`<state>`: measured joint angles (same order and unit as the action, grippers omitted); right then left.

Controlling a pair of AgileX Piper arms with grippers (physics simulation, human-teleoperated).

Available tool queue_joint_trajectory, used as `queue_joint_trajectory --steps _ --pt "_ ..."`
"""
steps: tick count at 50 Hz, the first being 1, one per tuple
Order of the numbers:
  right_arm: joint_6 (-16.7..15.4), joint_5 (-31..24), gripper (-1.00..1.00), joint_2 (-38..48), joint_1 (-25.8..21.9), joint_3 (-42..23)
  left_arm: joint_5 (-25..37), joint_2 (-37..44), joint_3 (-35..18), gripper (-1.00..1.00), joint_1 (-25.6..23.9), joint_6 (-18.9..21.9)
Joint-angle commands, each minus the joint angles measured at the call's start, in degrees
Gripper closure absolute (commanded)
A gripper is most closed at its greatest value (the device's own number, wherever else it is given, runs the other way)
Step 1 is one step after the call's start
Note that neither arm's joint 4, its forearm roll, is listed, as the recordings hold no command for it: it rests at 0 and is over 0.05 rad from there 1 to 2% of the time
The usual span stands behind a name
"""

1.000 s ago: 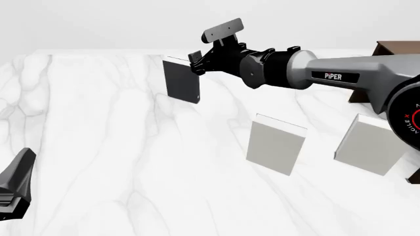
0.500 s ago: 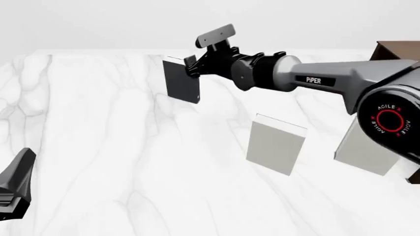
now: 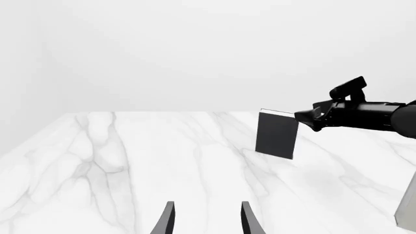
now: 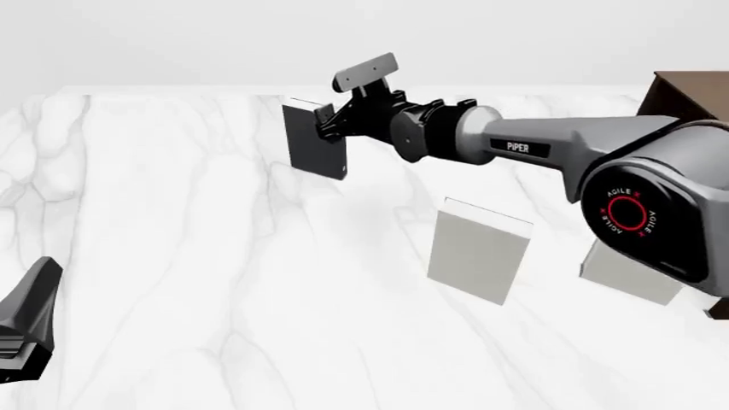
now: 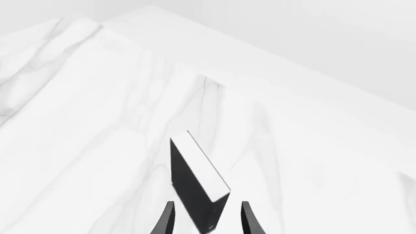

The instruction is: Pick up the book on the left and place it on top of the shelf.

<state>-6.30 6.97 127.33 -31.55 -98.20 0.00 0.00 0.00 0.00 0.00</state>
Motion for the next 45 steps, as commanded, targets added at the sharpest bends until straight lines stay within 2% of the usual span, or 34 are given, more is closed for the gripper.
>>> queue_joint_trajectory --steps 1,45 --pt "0.28 -0.03 -1.00 1.95 0.14 -1.42 0.00 0.00 0.00 -1.00 0.00 0.00" --pt "1.73 -0.18 -1.00 8.14 0.80 -5.96 0.00 0.00 0.00 -1.00 0.00 0.00"
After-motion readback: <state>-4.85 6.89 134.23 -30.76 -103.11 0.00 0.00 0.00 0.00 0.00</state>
